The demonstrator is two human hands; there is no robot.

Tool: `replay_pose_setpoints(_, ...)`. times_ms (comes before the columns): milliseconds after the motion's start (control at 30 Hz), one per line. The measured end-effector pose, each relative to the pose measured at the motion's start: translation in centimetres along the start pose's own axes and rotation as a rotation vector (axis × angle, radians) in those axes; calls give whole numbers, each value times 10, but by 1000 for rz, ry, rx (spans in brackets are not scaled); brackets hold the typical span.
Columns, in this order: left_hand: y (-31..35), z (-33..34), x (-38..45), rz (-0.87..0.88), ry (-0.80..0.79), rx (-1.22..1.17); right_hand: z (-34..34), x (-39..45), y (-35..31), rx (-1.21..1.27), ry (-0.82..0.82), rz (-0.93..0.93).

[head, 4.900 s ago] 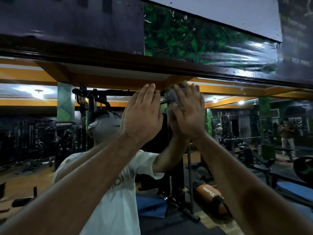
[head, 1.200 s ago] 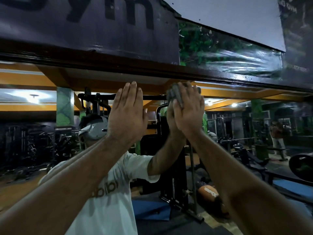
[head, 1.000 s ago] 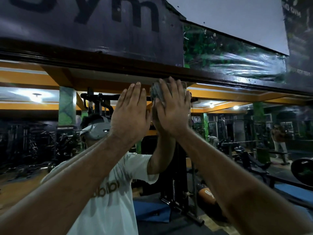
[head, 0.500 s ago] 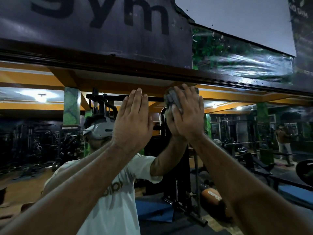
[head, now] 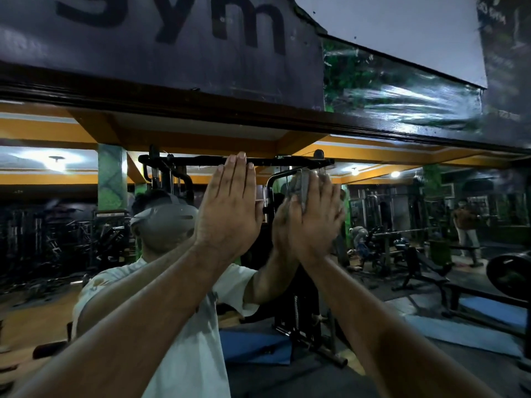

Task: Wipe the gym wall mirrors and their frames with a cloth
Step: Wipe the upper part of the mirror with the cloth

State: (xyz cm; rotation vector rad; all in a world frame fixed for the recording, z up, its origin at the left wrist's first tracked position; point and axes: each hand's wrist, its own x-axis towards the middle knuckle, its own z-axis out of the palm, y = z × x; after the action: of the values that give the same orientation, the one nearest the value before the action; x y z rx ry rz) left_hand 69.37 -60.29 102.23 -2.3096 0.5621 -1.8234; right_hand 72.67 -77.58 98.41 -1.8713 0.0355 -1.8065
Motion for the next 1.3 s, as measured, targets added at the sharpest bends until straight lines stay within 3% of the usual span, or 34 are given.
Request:
replay_pose_setpoints(100,-2,-1,0,12,-8,18,-3,-11,2,6,-60,-331)
replay_pose_setpoints(167,-1,-3,-1,11,-2,25,-4,-5,16,-22,-45,-390)
replay_pose_setpoints(300,5,-3,0,-23,-36,34,-1,15,4,4,56,30)
replay_pose_setpoints(333,5,-4,0,-23,-47,37,1,14,-6,15,42,42)
replay_pose_setpoints(533,-7,-25,3,6,-30,-78,-2,13,6,11,-120,-623)
replay_pose_setpoints(600,-11,-29,5,3,-17,-62,-1,29,16,-1,-51,-539)
replay_pose_setpoints(700,-8,-23,9,-12,-62,23,2,40,-4,27,13,-171)
replay_pose_setpoints(733,-6,-21,9,-18,-68,34,4,37,-16,22,-18,-178)
replay_pose_setpoints(833,-5,-18,8,-27,-66,23,7,25,-25,32,-123,-540)
replay_pose_setpoints(900,-10,-18,8,-7,-56,20,4,35,-12,24,-139,-648)
replay_pose_setpoints(1067,-22,-32,10,50,-103,-20,2,67,-21,32,-30,-210)
replay_pose_setpoints(1133,-27,-38,12,37,-56,-37,4,60,-41,56,-73,-295)
replay_pose_setpoints(1233,-35,-38,13,-23,2,-3,6,46,-42,34,-165,-611)
replay_pose_setpoints(1300,-41,-37,12,-27,-52,28,6,53,-32,15,-141,-606)
